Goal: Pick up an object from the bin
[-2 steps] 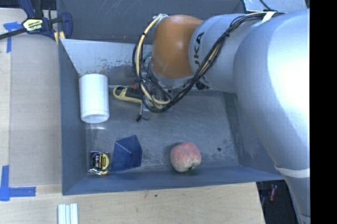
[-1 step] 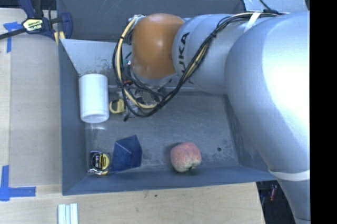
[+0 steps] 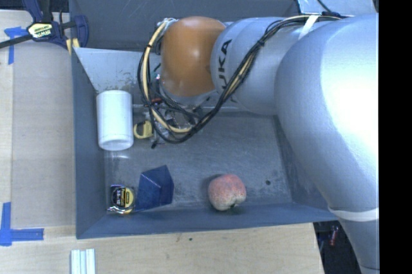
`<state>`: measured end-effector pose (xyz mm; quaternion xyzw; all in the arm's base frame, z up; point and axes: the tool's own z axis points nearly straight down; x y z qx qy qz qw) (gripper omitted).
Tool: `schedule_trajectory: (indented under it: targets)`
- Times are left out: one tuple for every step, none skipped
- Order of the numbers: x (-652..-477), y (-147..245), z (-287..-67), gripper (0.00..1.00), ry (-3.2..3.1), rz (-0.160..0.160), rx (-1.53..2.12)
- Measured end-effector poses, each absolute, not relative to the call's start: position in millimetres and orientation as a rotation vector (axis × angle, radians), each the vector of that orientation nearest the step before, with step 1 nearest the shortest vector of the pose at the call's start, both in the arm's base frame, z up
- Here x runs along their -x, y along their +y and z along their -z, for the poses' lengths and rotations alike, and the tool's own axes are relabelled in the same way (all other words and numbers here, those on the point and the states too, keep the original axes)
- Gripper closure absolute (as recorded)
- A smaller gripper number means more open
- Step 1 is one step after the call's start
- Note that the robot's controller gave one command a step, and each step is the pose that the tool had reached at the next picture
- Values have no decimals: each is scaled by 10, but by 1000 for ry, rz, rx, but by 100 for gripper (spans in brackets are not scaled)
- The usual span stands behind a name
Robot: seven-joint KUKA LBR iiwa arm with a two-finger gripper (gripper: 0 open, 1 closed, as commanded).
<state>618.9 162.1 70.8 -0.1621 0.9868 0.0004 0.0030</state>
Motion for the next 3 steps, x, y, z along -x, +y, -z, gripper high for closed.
schedule_trajectory:
  targets:
    - [-6188,1618,-744,100,3093,-1,507]
    - [-6175,1611,-975,100,3097,0,508]
    - [-6184,1612,-1124,100,3095,0,506]
